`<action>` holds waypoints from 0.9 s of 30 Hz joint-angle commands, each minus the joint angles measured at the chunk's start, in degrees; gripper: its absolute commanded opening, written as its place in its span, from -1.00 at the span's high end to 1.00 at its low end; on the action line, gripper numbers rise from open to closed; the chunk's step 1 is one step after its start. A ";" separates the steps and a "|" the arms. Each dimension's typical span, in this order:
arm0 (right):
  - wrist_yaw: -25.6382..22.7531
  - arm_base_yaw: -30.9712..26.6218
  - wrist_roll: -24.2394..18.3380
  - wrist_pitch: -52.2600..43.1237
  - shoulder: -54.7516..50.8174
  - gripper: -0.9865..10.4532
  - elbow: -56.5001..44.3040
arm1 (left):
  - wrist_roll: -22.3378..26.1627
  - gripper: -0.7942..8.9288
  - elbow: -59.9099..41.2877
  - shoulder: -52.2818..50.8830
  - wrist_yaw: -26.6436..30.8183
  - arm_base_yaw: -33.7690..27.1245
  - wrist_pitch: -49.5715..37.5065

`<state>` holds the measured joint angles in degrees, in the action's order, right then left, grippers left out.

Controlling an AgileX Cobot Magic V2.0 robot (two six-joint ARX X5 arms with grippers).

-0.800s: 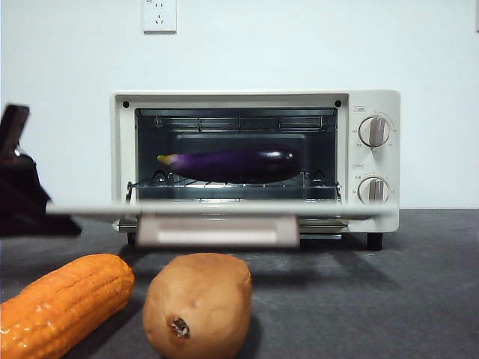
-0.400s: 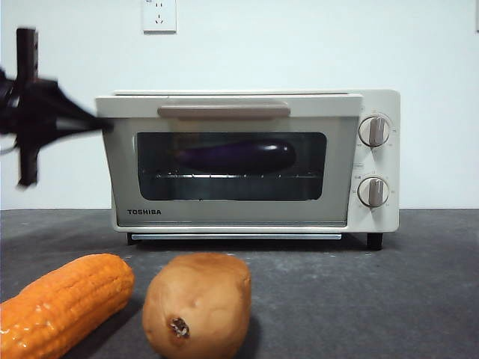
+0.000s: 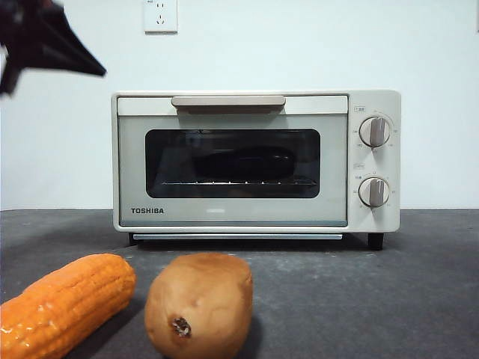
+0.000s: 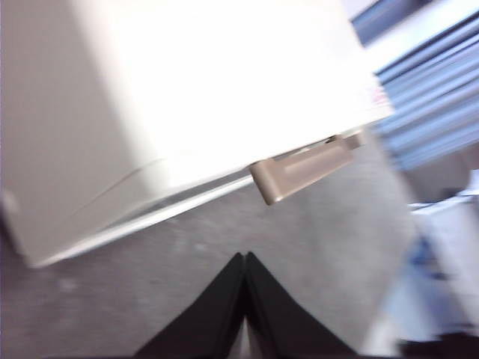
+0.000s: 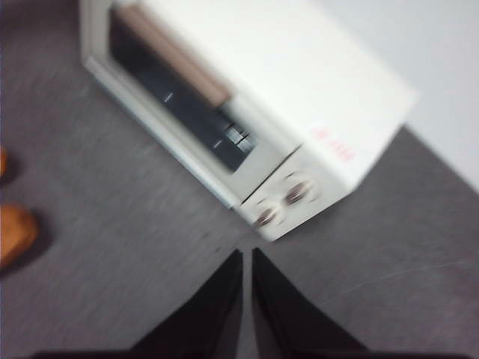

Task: Take the eggplant from the table,put the eggplant in the oven

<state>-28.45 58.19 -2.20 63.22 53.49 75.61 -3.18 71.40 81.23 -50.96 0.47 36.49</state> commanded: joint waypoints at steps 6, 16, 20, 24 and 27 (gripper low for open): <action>8.44 -5.60 -0.66 -4.61 -0.55 0.82 -10.03 | 3.39 0.83 -1.92 -16.72 19.91 5.97 -0.44; 22.56 -17.03 5.16 -33.66 -11.50 0.82 -29.77 | 0.79 0.83 -24.70 -38.99 34.53 10.56 -8.76; 22.43 -18.75 6.86 -43.04 -16.68 0.82 -38.97 | -2.36 0.83 -34.38 -48.00 36.20 11.61 -11.67; 21.42 -19.06 8.94 -50.77 -21.57 0.82 -47.56 | -6.51 0.83 -41.59 -56.41 38.45 12.33 -14.47; 17.35 -19.06 9.75 -53.64 -23.65 0.82 -51.93 | -11.13 0.83 -43.80 -60.67 39.39 12.46 -14.86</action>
<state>-10.13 38.87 6.00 10.76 29.78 23.88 -10.61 27.16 20.58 -11.90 12.69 22.92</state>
